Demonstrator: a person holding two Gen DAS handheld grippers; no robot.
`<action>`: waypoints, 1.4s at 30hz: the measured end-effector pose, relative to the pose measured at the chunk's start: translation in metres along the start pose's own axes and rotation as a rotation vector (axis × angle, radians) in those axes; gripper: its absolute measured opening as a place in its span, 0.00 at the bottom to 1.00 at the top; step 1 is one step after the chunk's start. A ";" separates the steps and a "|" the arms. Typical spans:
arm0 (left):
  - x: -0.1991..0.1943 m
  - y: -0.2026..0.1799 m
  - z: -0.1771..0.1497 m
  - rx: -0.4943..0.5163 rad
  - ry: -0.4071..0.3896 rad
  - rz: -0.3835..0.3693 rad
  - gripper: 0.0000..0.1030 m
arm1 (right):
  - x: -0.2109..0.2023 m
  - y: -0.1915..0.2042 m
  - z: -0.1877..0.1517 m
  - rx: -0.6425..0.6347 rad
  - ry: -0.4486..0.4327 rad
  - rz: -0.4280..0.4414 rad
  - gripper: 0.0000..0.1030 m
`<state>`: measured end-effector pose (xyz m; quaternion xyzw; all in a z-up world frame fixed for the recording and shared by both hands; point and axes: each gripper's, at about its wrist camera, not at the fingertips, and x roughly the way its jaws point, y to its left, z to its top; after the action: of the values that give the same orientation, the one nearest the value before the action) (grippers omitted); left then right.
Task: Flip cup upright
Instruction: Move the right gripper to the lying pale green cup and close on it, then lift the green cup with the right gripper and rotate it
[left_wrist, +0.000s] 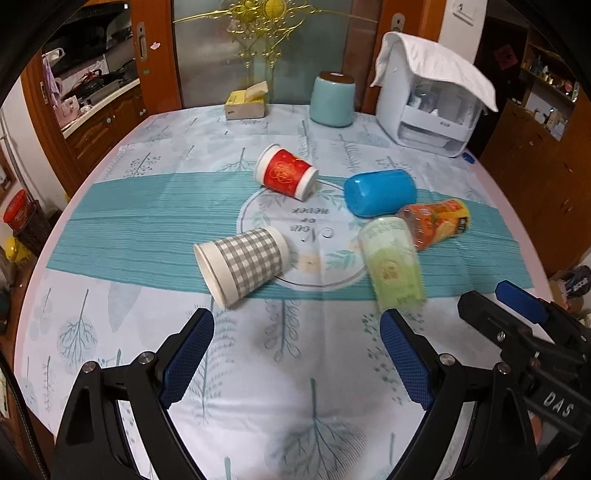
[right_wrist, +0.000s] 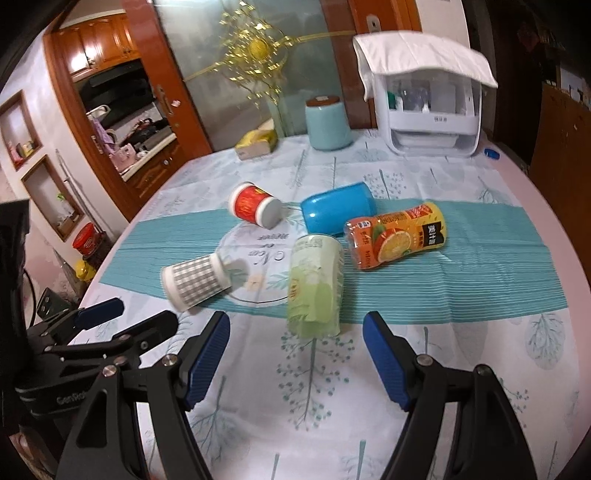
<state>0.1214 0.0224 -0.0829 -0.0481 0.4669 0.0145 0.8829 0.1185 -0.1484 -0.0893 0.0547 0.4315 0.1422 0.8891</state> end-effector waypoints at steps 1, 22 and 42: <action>0.004 0.002 0.002 -0.002 0.002 0.004 0.88 | 0.008 -0.004 0.003 0.006 0.009 0.004 0.73; 0.066 0.005 0.020 0.005 0.082 0.013 0.88 | 0.119 -0.027 0.009 0.033 0.223 0.098 0.54; 0.038 0.015 -0.007 0.096 0.068 0.048 0.88 | 0.062 -0.002 -0.026 -0.373 0.196 0.246 0.47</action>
<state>0.1355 0.0359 -0.1193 0.0050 0.4979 0.0118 0.8672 0.1349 -0.1326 -0.1526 -0.0722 0.4720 0.3314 0.8137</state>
